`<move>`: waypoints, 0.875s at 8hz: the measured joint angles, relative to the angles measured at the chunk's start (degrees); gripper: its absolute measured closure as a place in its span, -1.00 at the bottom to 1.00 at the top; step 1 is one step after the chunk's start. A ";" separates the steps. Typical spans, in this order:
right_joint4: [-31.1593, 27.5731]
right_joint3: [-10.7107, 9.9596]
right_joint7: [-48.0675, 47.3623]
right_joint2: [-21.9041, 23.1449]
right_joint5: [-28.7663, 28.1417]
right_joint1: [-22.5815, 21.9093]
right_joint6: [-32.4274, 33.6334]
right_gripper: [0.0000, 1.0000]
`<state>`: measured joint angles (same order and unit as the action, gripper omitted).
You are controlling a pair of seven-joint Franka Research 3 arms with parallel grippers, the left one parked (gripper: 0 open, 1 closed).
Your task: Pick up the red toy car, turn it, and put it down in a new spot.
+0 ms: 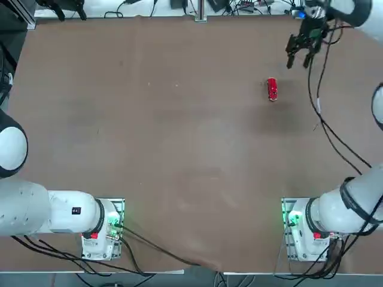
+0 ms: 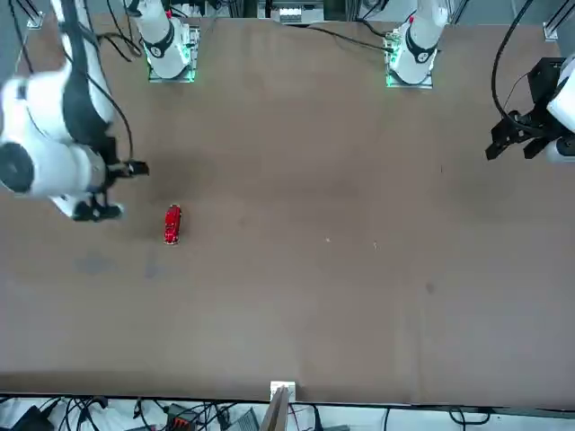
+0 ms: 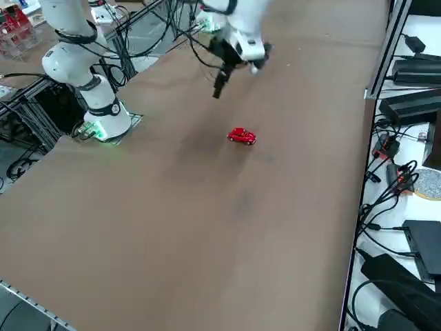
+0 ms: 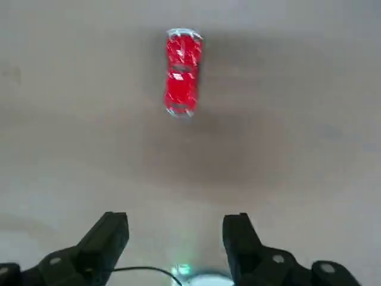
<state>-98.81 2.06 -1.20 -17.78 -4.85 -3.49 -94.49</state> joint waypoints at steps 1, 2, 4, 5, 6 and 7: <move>-0.72 -0.01 -0.01 -2.38 -0.88 -0.01 -4.99 -0.95; -2.52 -0.02 -0.02 -4.39 -1.21 -0.02 -12.01 -0.95; -9.39 -0.02 -0.11 -5.34 -1.33 -0.10 -28.10 -0.95; -13.56 -0.02 -0.50 -4.69 -1.36 -0.18 -35.90 -0.95; -18.06 -0.01 -1.07 -3.76 -1.38 -0.27 -43.82 -0.96; -22.45 0.00 -1.32 -3.02 -1.39 -0.46 -51.04 -0.96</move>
<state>-121.25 2.07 -2.52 -20.79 -6.24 -3.95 -145.54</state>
